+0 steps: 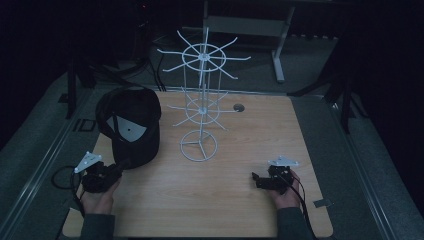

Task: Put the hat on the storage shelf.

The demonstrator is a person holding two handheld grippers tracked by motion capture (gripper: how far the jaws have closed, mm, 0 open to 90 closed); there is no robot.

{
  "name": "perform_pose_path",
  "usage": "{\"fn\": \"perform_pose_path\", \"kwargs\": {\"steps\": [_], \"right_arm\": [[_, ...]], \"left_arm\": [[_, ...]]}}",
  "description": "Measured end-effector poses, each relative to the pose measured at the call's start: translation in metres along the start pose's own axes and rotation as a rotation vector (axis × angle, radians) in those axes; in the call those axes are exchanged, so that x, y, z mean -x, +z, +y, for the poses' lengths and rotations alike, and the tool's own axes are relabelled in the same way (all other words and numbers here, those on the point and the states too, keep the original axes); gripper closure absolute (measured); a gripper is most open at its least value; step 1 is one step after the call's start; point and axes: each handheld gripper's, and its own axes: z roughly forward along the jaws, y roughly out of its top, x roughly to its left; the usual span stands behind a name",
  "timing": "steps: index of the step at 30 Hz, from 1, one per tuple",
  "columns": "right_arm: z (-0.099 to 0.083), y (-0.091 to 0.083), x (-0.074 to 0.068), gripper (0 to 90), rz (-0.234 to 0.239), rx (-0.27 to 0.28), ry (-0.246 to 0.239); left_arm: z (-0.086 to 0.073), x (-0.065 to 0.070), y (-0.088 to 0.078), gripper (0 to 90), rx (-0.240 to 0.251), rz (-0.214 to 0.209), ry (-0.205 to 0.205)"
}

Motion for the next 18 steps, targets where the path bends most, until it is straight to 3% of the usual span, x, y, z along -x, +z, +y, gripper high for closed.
{"fn": "perform_pose_path", "kwargs": {"steps": [18], "right_arm": [[0.0000,0.0000,0.0000,12.9,0.000,0.000,0.000]], "left_arm": [[0.0044,0.0044,-0.0059,85.9,0.027,0.018,0.037]]}}
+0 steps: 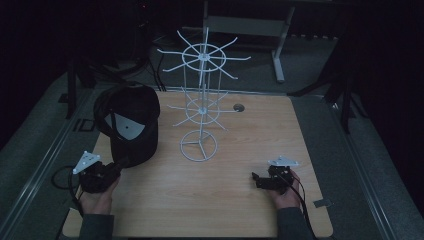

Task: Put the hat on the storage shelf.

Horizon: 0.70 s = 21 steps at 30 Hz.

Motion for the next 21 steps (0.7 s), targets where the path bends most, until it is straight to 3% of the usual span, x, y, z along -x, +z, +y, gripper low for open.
{"fn": "perform_pose_path", "kwargs": {"steps": [21], "right_arm": [[0.0000,0.0000,0.0000,12.9,0.000,0.000,0.000]], "left_arm": [[0.0085,0.0068,-0.0040,85.9,0.020,0.019,0.034]]}}
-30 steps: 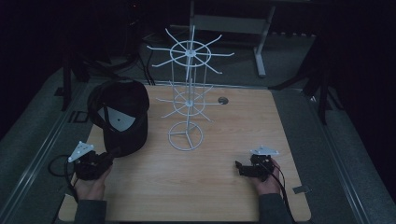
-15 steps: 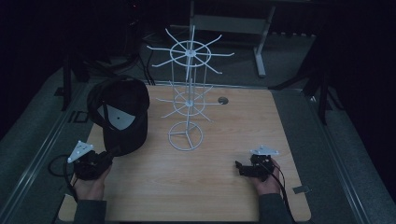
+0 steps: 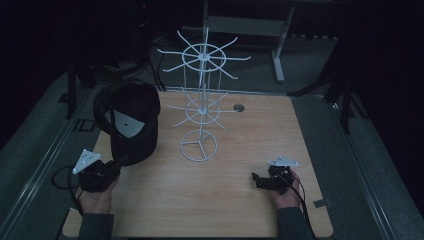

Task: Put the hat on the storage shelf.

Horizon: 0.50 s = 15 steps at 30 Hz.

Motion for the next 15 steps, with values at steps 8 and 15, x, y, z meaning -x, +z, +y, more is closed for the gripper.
{"fn": "perform_pose_path", "kwargs": {"steps": [8,15], "right_arm": [[0.0000,0.0000,0.0000,12.9,0.000,0.000,0.000],[0.0000,0.0000,0.0001,12.9,0.000,0.001,-0.001]], "left_arm": [[0.0039,0.0029,-0.0009,86.0,0.008,0.004,0.008],[0.0072,0.0059,-0.0013,86.1,0.016,0.003,0.014]]}}
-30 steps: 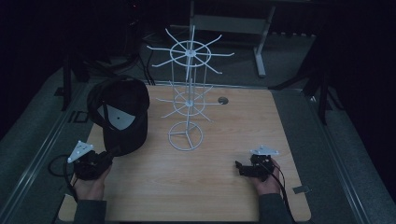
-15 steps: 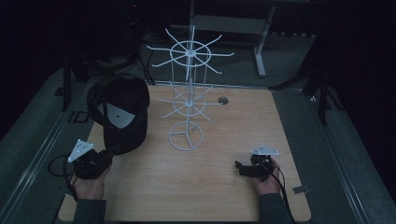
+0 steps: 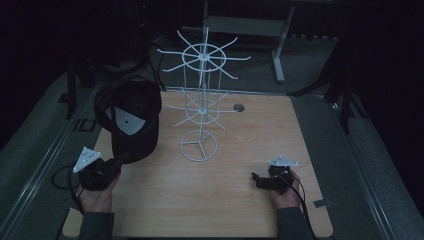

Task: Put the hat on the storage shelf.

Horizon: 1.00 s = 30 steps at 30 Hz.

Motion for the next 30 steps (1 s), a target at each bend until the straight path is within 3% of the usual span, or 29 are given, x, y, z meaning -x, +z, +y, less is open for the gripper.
{"fn": "perform_pose_path", "kwargs": {"steps": [30], "right_arm": [[0.000,0.000,0.000,12.9,0.000,0.000,0.000]], "left_arm": [[0.014,0.012,-0.005,86.0,0.050,0.014,0.045]]}}
